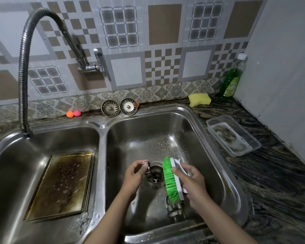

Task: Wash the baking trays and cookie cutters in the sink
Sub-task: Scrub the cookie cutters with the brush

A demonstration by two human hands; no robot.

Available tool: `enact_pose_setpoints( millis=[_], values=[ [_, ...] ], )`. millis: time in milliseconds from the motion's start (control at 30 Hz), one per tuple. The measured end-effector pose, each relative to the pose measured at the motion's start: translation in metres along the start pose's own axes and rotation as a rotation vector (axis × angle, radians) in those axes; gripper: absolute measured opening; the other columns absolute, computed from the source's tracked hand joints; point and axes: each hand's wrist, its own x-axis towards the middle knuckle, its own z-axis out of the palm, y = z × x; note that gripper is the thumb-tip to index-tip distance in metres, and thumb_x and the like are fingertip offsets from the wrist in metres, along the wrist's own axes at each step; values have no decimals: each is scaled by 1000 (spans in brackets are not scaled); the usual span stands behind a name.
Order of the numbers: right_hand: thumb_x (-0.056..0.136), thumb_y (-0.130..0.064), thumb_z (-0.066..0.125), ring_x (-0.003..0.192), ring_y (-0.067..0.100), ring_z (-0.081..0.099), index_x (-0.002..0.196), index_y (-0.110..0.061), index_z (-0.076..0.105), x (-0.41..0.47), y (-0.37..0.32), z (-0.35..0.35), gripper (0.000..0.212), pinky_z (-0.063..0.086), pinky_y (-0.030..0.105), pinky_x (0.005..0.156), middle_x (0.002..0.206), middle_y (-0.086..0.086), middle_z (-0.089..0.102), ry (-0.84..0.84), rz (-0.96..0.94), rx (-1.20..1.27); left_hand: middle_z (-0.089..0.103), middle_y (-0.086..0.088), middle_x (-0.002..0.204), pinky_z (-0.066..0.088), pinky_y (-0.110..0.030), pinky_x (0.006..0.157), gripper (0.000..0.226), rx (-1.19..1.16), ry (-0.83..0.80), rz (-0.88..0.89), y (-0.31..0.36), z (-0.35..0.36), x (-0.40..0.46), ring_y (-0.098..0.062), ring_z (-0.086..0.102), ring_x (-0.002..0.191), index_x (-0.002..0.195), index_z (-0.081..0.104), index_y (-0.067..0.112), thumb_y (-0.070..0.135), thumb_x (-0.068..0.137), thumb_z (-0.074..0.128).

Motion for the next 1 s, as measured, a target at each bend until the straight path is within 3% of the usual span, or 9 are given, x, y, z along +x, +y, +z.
enact_pose_setpoints(
  millis=[67,167,267,400,567,700,800,900,1000],
  values=[
    [72,-20,82,83,23,72,103,-25,65,-2,-1,2,36,57,42,71,95,3,73,-50,-63,-52,66,-2,92,48,-18,65,10,-54,-19,-90,2,5,-4,-10,59,79,98,64,14,12,93,55],
    [67,-19,86,91,12,70,105,-23,66,-4,-1,5,44,58,35,78,105,-2,71,-131,-186,-164,65,-6,84,50,-25,59,15,-132,-44,-247,6,16,-11,-19,60,72,98,63,16,24,96,51],
    [57,-36,86,99,9,66,105,-24,65,-4,3,10,54,56,36,85,107,-5,69,-160,-276,-244,65,-4,73,44,-27,63,27,-165,-85,-342,9,25,-17,-21,56,68,98,67,20,34,99,44],
    [69,-15,85,100,7,66,107,-20,64,-1,10,11,44,56,32,85,109,-5,67,-127,-309,-214,69,3,77,50,-26,67,26,-181,-195,-290,7,22,-21,-13,61,68,111,65,24,22,100,41],
    [71,-8,82,93,11,69,106,-18,64,-1,18,16,41,57,29,79,107,0,70,-90,-326,-175,71,1,86,54,-25,60,25,-112,-194,-180,1,15,-28,-9,65,67,114,63,22,14,100,43],
    [71,-14,83,94,9,68,101,-27,64,2,23,21,38,55,24,76,104,-7,69,-45,-328,-200,71,-7,90,55,-31,64,24,-94,-211,-195,-3,11,-31,-19,67,76,114,63,11,12,99,44],
    [69,-21,84,95,15,65,93,-37,60,14,19,24,36,57,35,79,102,-11,65,76,-268,-230,69,-10,89,51,-36,72,20,-60,-254,-261,-9,9,-33,-24,62,78,109,65,12,14,98,48],
    [69,-26,83,96,20,66,94,-37,61,20,8,22,35,58,42,80,105,-6,66,126,-223,-164,60,-4,77,42,-26,58,15,-158,-191,-341,-10,9,-28,-15,52,62,98,65,16,17,96,51],
    [69,-25,84,92,17,68,102,-31,64,6,2,24,39,59,41,76,105,-4,68,19,-291,-185,68,-2,75,52,-23,54,15,-306,-92,-393,-2,10,-17,-13,63,61,98,63,14,11,96,48]
  ],
)
